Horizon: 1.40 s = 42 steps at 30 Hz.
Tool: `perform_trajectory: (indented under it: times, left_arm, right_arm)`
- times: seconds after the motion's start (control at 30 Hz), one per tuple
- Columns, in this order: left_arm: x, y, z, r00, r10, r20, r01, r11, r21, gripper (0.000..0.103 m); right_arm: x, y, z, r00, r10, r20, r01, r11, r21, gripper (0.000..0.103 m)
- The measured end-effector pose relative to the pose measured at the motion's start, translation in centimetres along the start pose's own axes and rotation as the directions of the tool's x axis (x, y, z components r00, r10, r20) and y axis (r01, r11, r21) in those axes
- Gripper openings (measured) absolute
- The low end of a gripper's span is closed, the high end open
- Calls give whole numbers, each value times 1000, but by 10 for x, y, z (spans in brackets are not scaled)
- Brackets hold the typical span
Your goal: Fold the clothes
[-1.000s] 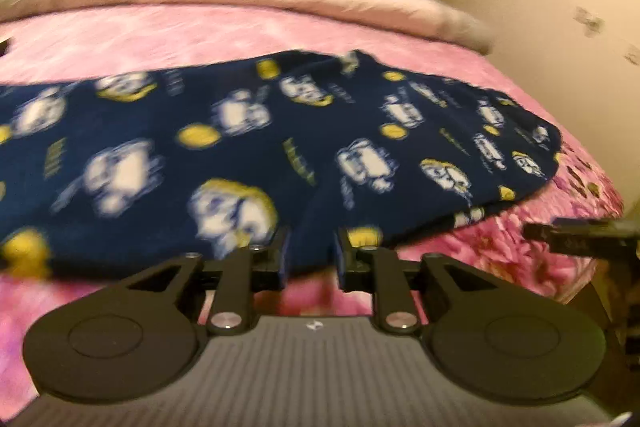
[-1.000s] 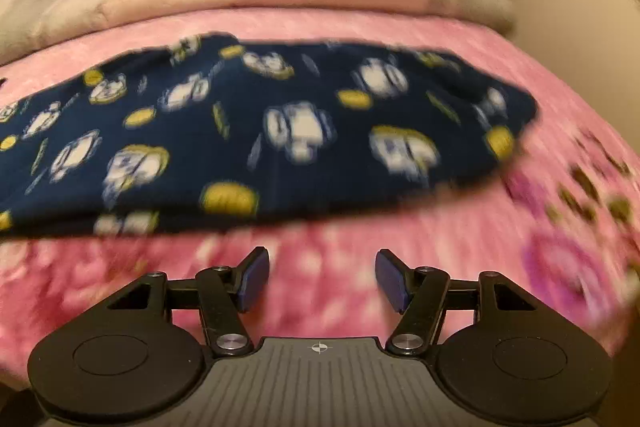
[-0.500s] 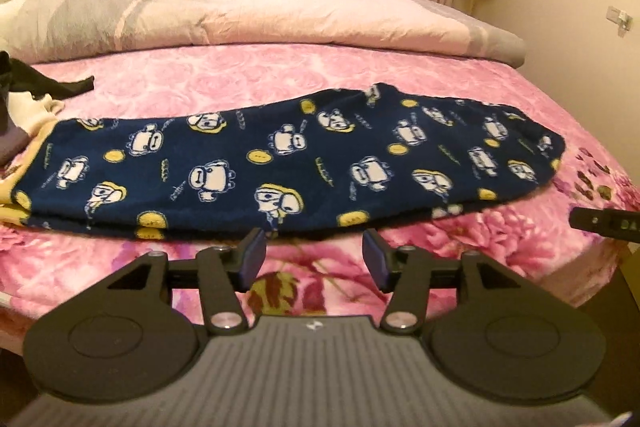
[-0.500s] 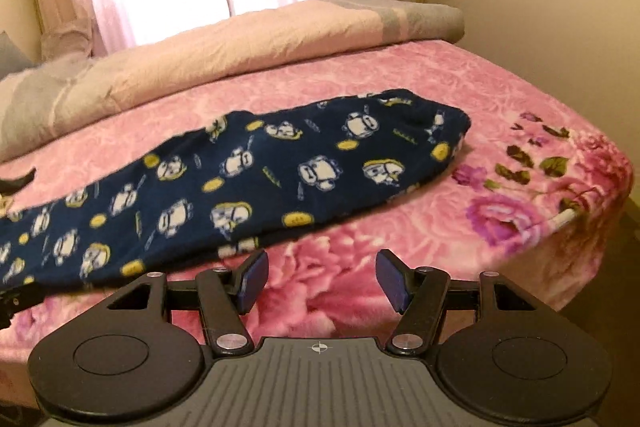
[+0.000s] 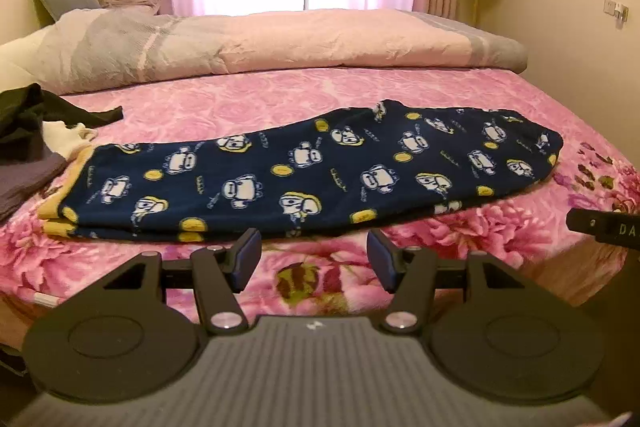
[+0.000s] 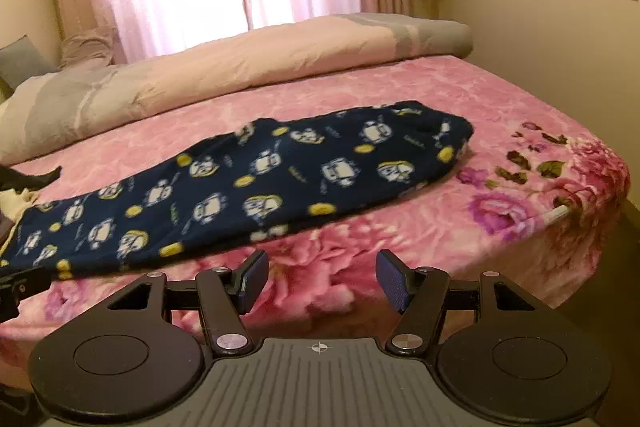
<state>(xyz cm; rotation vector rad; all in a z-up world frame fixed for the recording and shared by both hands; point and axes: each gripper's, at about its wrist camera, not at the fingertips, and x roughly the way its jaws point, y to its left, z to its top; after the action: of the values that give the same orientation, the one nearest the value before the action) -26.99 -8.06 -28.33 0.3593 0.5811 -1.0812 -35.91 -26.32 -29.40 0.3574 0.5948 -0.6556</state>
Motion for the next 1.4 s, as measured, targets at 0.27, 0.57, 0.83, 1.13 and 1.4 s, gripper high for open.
perform_trajectory:
  times: [0.27,0.57,0.83,1.13,1.4]
  left_arm:
    - [-12,16,-6,999,45,8,-45,999,-21,56]
    - [-8,25,-7,998,67,-15,-68,997,-25,56]
    - [19,15,2,995,70,-68,-70,998,3,56]
    - [62,5,11,986,80,-147,-77,997,28,56]
    - [99,35,13,977,67,-201,-72,997,-17,56]
  right_arm:
    - [-7,20,-7,999,31,8,-31,999,-30,63]
    - [-3,29,-8,999,35,-1,-35,999,-41,63]
    - [17,22,-2,999,32,-38,-33,999,-20,63]
    - [54,6,7,994,20,-108,-19,1000,17,63]
    - [80,-10,19,988,-38,-152,47,997,55,63]
